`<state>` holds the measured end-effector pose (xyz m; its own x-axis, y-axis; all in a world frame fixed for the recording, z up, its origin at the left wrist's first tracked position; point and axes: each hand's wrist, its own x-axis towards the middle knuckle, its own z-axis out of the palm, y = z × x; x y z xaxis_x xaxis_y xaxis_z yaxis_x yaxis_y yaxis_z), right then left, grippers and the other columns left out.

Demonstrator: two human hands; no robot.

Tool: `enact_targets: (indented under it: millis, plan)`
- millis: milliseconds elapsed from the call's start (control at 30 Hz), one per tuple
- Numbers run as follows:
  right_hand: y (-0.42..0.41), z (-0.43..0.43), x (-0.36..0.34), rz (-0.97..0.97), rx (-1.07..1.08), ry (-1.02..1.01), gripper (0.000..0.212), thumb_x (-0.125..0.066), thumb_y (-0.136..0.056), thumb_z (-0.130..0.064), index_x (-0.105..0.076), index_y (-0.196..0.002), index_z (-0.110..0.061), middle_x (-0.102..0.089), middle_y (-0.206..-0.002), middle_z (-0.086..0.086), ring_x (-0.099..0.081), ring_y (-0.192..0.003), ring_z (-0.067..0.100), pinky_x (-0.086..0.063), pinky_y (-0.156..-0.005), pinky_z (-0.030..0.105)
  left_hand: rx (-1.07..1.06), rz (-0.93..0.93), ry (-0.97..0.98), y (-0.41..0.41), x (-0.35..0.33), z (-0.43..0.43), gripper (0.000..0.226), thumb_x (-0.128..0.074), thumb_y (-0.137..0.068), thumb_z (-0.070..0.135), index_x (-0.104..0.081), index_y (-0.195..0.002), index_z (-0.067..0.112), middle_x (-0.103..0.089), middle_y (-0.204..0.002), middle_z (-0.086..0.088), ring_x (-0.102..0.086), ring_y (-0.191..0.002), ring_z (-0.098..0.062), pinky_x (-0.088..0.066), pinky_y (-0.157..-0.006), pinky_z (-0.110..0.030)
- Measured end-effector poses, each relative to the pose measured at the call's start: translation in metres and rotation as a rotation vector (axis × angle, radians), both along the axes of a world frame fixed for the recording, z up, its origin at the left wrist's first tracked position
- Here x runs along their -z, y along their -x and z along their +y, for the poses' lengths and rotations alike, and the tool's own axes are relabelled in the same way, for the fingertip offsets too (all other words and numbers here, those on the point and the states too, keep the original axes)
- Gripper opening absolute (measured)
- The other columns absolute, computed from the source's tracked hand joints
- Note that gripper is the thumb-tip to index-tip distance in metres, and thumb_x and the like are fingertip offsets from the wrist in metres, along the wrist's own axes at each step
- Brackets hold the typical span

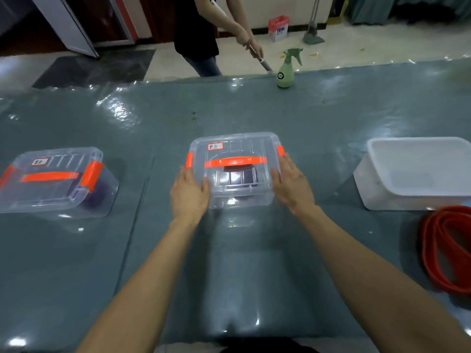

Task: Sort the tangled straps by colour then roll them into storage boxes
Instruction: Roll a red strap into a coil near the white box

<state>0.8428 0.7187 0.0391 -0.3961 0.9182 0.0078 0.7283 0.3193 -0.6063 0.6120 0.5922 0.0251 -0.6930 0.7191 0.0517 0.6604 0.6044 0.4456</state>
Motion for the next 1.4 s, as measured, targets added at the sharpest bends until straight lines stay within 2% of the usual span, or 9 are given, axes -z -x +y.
enact_targets:
  millis: [133,267,533,667,800,933,1067,1167,1400]
  plan:
    - [-0.060,-0.042,0.002,-0.102,-0.015,-0.156,0.022,-0.058,-0.107,-0.019,-0.069,-0.114,-0.001,-0.071,-0.110,0.021,-0.067,-0.101,0.046,-0.050,-0.095,0.054,0.224,0.282,-0.111,-0.055,-0.017,-0.013,0.048,-0.066,-0.100,0.028,-0.060,-0.142,0.006,-0.049,-0.163,-0.019,-0.051,-0.143,-0.042,-0.034,-0.124,-0.058]
    - [-0.155,-0.104,0.031,-0.308,0.054,-0.040,0.025,-0.059,-0.102,-0.020,-0.077,-0.097,-0.003,-0.073,-0.100,0.017,-0.069,-0.098,0.042,-0.053,-0.089,0.050,0.624,0.308,-0.138,-0.159,-0.004,-0.005,0.037,-0.070,-0.093,0.021,-0.069,-0.128,0.006,-0.065,-0.145,-0.020,-0.059,-0.135,-0.041,-0.042,-0.118,-0.057]
    - [-0.340,-0.094,0.039,-0.403,0.377,-0.020,0.041,-0.072,-0.097,-0.038,-0.072,-0.123,-0.007,-0.065,-0.123,0.012,-0.060,-0.118,0.034,-0.052,-0.102,0.050,1.024,0.256,0.279,-0.323,0.057,0.036,0.074,-0.063,-0.101,0.058,-0.040,-0.164,0.026,-0.044,-0.163,-0.009,-0.044,-0.150,-0.031,-0.040,-0.118,-0.045]
    - [-0.409,-0.036,0.041,-0.344,0.535,-0.127,0.062,-0.073,-0.096,-0.046,-0.062,-0.138,-0.002,-0.061,-0.134,0.020,-0.056,-0.130,0.040,-0.046,-0.112,0.052,0.929,0.179,0.437,-0.374,0.087,0.060,0.088,-0.063,-0.097,0.069,-0.026,-0.170,0.037,-0.034,-0.168,-0.008,-0.035,-0.157,-0.030,-0.040,-0.120,-0.052]
    - [-0.456,0.024,0.052,-0.474,0.525,0.074,0.088,-0.075,-0.090,-0.064,-0.048,-0.142,0.002,-0.057,-0.141,0.024,-0.056,-0.132,0.042,-0.047,-0.111,0.051,0.772,0.098,0.533,-0.397,0.098,0.073,0.092,-0.082,-0.083,0.064,-0.043,-0.162,0.038,-0.042,-0.162,-0.006,-0.041,-0.151,-0.032,-0.045,-0.117,-0.050]
    - [-0.469,0.049,0.065,-0.426,0.387,0.147,0.068,-0.070,-0.097,-0.051,-0.052,-0.133,0.003,-0.061,-0.135,0.027,-0.065,-0.123,0.045,-0.051,-0.101,0.049,0.663,0.000,0.626,-0.402,0.085,0.089,0.095,-0.093,-0.076,0.052,-0.051,-0.160,0.036,-0.045,-0.162,-0.005,-0.045,-0.147,-0.036,-0.049,-0.116,-0.050]
    - [-0.480,0.060,0.073,-0.372,0.333,0.164,0.062,-0.071,-0.097,-0.048,-0.058,-0.127,0.004,-0.069,-0.125,0.031,-0.068,-0.117,0.047,-0.052,-0.098,0.049,0.634,-0.121,0.427,-0.449,0.080,0.087,0.053,-0.075,-0.097,0.046,-0.067,-0.145,0.025,-0.061,-0.150,-0.010,-0.055,-0.139,-0.034,-0.047,-0.116,-0.043]
    - [-0.496,0.062,0.081,-0.305,0.368,0.225,0.067,-0.069,-0.098,-0.056,-0.057,-0.130,0.002,-0.068,-0.126,0.032,-0.067,-0.118,0.049,-0.053,-0.097,0.050,0.773,-0.386,0.166,-0.503,0.076,0.082,0.061,-0.080,-0.091,0.060,-0.068,-0.143,0.030,-0.063,-0.140,0.000,-0.056,-0.131,-0.018,-0.044,-0.117,-0.034]
    - [-0.516,0.048,0.082,-0.203,0.262,0.341,0.044,-0.062,-0.101,-0.020,-0.050,-0.143,-0.016,-0.072,-0.123,0.026,-0.067,-0.115,0.051,-0.054,-0.093,0.052,0.871,-0.229,0.113,-0.521,0.079,0.083,0.025,-0.080,-0.098,0.036,-0.077,-0.084,0.016,-0.064,-0.136,-0.004,-0.055,-0.126,-0.028,-0.045,-0.112,-0.043]
